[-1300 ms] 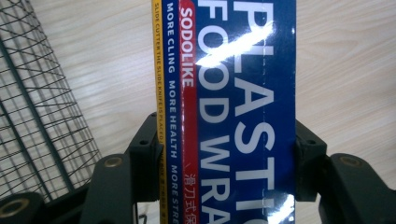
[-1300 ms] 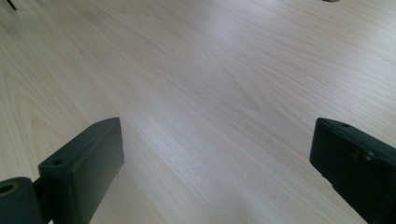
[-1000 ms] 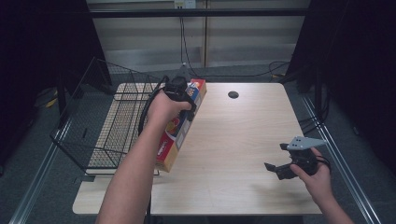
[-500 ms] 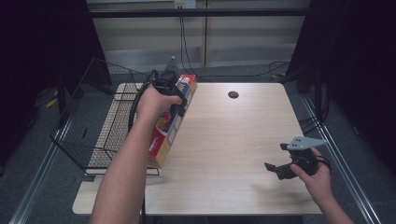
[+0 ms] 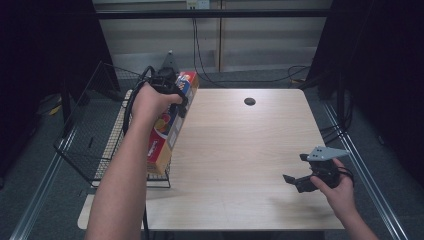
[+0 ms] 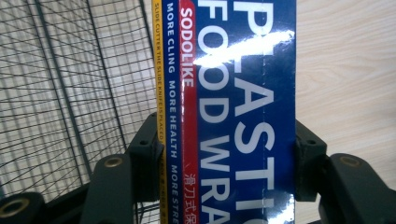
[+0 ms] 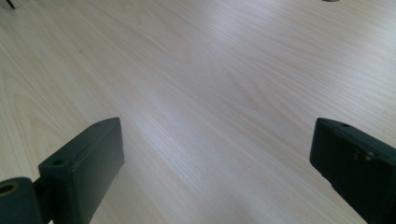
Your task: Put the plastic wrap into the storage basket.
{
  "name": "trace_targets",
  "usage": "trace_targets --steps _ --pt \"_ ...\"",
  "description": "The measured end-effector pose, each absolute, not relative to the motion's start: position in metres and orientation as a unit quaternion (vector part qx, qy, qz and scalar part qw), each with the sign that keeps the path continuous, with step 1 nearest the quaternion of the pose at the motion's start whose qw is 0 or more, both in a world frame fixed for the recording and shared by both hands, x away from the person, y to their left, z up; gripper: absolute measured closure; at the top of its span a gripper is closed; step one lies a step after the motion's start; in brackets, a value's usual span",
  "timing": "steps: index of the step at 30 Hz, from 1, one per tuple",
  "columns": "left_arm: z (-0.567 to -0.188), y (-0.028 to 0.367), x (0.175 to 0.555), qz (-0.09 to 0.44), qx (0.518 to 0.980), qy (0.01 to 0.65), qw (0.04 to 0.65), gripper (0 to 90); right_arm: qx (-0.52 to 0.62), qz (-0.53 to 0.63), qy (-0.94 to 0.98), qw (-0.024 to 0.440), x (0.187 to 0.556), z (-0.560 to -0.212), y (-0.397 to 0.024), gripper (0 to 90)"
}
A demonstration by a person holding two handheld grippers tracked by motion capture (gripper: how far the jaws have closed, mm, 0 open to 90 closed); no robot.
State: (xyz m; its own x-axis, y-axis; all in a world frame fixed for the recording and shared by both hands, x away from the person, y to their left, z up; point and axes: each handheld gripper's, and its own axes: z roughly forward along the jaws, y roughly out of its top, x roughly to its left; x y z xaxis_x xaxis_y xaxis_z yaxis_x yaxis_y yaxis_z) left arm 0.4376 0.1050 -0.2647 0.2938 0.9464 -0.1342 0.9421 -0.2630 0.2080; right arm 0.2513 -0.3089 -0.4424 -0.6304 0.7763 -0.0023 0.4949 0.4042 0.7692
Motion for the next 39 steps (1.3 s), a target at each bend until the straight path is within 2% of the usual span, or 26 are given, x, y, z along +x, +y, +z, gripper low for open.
trace_targets --steps 39 --pt "-0.241 0.159 0.44 0.034 0.755 0.644 0.118 43.1 0.385 0.379 0.821 0.183 0.252 -0.444 -0.307 2.9"
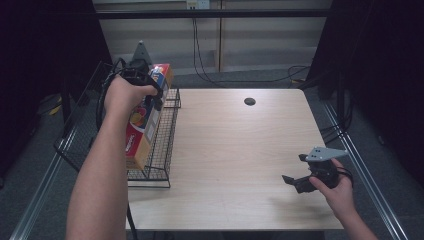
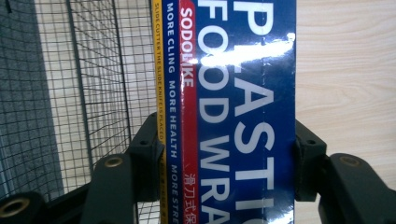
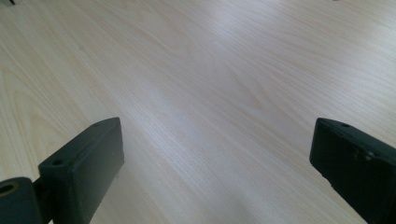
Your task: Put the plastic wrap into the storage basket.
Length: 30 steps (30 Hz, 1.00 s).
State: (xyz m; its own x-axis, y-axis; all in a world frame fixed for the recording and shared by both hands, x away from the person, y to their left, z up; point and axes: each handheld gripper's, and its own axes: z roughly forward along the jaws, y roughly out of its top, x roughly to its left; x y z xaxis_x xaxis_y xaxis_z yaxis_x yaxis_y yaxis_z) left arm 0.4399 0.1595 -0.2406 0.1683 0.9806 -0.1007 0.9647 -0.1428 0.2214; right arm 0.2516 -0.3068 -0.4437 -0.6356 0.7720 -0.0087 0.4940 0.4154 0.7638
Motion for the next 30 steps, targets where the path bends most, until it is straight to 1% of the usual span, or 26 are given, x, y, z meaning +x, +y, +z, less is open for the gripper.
trace_targets --steps 30 --pt "-0.225 0.202 0.437 0.054 0.725 0.676 0.115 43.2 0.38 0.377 0.825 0.182 0.252 -0.445 -0.303 2.9"
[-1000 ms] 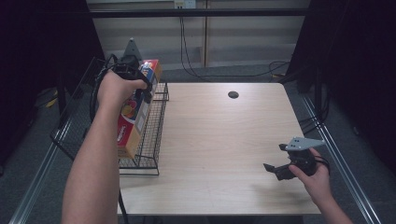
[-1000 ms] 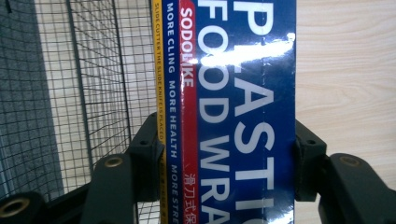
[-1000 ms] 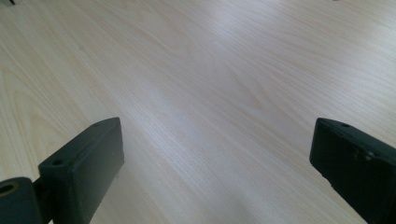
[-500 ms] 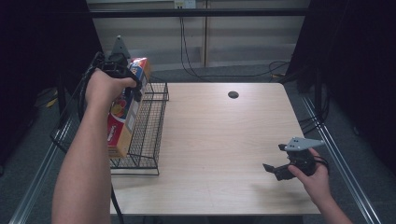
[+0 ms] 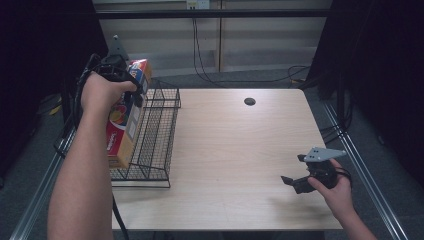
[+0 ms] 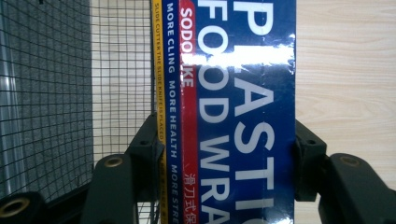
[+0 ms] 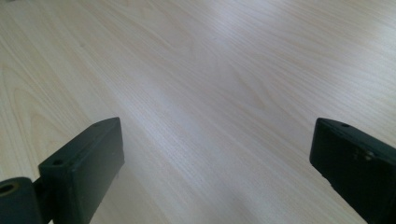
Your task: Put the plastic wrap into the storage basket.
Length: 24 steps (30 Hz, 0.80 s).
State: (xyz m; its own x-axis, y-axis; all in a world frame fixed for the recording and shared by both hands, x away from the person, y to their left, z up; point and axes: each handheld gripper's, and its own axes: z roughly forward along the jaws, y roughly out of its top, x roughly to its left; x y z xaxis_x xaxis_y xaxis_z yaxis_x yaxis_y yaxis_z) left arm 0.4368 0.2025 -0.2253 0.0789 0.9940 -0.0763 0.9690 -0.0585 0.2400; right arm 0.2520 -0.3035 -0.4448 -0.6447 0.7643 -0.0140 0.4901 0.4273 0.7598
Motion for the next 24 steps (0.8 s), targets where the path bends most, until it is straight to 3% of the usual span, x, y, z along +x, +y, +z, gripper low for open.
trace_targets --steps 24 --pt "-0.232 0.226 0.444 0.061 0.709 0.695 0.109 43.0 0.375 0.374 0.828 0.182 0.252 -0.446 -0.301 2.9"
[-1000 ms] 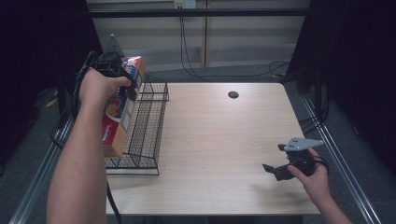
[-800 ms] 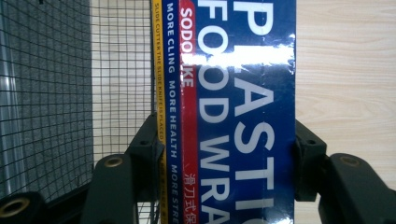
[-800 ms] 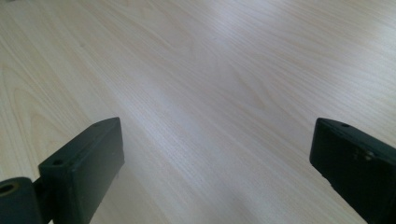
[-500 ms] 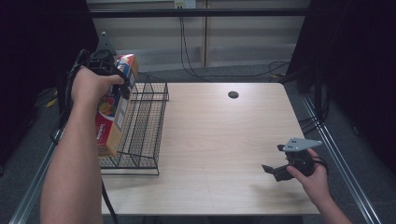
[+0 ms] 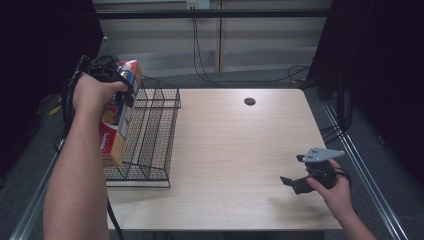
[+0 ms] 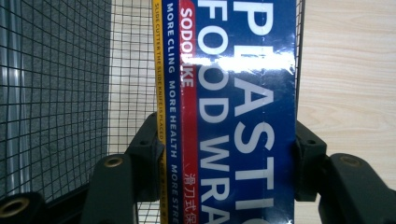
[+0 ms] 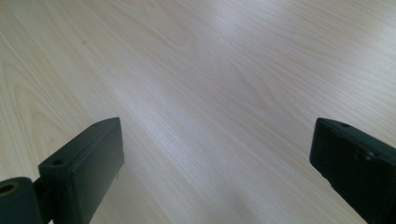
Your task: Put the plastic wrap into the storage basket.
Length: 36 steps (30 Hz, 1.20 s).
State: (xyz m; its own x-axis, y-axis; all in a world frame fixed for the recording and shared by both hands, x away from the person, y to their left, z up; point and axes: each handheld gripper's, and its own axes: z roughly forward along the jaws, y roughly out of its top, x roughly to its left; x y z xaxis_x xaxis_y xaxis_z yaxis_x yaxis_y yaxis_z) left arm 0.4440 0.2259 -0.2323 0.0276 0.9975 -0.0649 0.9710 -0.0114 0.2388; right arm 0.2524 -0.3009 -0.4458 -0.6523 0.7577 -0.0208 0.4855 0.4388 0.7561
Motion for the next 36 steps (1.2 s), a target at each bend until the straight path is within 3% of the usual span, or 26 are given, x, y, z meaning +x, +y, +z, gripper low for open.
trace_targets --steps 36 --pt "-0.245 0.26 0.447 0.063 0.694 0.711 0.093 43.0 0.376 0.372 0.828 0.185 0.254 -0.447 -0.301 3.0"
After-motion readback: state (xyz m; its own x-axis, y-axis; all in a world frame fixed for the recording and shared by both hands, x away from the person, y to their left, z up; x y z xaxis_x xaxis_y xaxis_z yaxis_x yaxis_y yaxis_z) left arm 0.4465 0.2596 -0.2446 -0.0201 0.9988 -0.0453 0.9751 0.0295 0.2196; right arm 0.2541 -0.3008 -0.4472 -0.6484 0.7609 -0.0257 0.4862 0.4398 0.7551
